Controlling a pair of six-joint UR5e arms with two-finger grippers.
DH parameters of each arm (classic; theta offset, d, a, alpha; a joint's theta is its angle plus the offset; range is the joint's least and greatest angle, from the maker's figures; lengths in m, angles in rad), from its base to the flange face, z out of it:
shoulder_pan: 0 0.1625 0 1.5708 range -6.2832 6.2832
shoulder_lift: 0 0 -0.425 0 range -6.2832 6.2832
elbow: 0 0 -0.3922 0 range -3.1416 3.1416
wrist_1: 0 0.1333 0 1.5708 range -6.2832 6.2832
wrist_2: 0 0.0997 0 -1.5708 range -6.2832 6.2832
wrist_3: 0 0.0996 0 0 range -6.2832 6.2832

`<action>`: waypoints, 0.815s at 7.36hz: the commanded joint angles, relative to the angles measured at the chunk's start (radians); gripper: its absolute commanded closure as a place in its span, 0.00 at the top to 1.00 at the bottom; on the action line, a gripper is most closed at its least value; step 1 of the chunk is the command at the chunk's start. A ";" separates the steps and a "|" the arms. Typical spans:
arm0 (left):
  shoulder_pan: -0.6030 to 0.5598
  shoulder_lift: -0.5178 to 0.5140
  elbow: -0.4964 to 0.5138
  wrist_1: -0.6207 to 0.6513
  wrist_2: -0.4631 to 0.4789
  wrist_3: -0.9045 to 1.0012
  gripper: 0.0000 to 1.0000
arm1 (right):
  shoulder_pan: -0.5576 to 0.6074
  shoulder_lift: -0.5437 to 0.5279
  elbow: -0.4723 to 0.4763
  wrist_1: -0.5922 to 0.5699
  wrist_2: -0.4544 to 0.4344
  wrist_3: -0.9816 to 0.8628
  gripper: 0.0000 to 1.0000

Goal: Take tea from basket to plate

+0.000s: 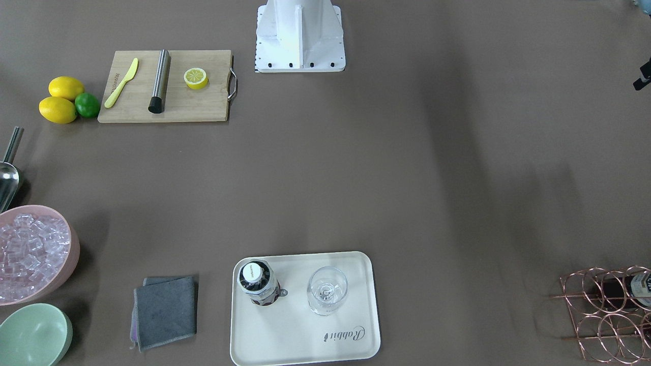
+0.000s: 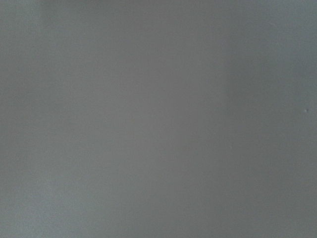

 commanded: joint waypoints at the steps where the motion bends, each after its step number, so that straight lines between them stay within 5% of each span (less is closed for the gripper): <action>1: -0.014 0.002 -0.014 -0.002 0.001 -0.001 0.97 | 0.001 0.002 0.001 0.000 0.003 0.003 1.00; 6: -0.037 0.018 -0.055 0.000 -0.001 -0.001 0.97 | 0.012 0.001 -0.002 0.000 0.004 0.001 1.00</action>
